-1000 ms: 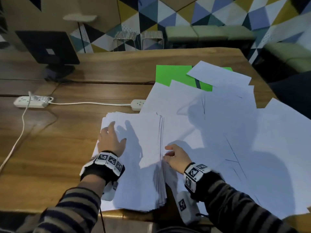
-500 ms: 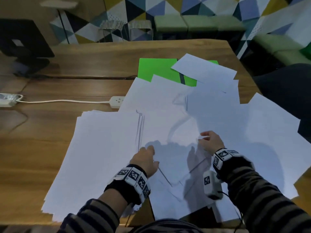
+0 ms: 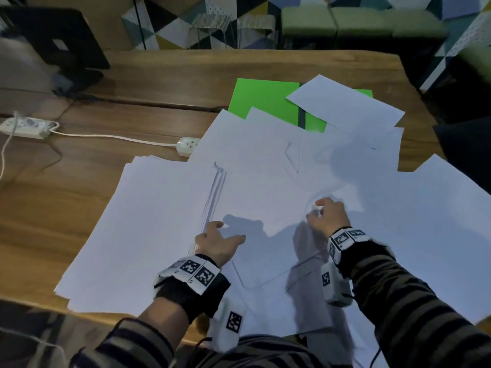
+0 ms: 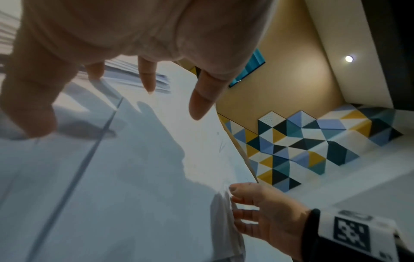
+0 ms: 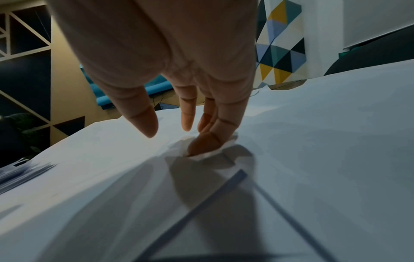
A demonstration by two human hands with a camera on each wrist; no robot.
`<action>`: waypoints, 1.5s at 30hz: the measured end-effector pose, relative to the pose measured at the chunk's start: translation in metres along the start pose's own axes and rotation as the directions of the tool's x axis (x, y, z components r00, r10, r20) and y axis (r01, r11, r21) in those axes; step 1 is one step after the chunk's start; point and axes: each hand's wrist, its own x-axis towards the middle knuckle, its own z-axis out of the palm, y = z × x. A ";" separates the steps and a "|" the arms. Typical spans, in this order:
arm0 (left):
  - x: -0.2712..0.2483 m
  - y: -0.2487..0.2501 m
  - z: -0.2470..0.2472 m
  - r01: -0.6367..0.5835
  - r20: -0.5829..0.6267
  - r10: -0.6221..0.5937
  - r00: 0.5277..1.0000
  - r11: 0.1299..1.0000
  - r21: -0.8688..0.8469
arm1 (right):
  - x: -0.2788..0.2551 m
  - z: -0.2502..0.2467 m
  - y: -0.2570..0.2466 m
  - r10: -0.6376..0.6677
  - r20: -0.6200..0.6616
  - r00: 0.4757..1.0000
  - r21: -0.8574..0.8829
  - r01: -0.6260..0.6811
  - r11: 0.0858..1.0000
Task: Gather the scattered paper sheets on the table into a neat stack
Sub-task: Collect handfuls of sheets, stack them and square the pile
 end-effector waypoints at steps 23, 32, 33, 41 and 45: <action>0.079 -0.052 0.036 0.239 0.148 -0.193 0.970 0.872 -0.428 | -0.030 0.004 0.030 -0.065 0.230 0.971 0.078 0.048 0.996; -0.025 0.014 0.041 0.041 0.304 0.123 0.945 0.876 -0.481 | -0.039 -0.033 0.062 -0.018 0.013 1.000 0.287 0.013 0.958; -0.032 0.020 0.042 -0.003 0.321 0.173 0.931 0.884 -0.468 | -0.040 -0.036 0.065 -0.006 0.018 1.000 0.315 0.000 0.949; -0.044 0.063 0.000 -0.327 0.214 0.445 0.870 0.844 -0.426 | -0.050 -0.022 0.087 0.097 -0.060 0.993 0.526 -0.052 0.849; -0.047 0.080 -0.009 -0.380 0.201 0.529 0.824 0.780 -0.497 | -0.059 -0.026 0.084 0.105 -0.043 0.994 0.563 -0.063 0.824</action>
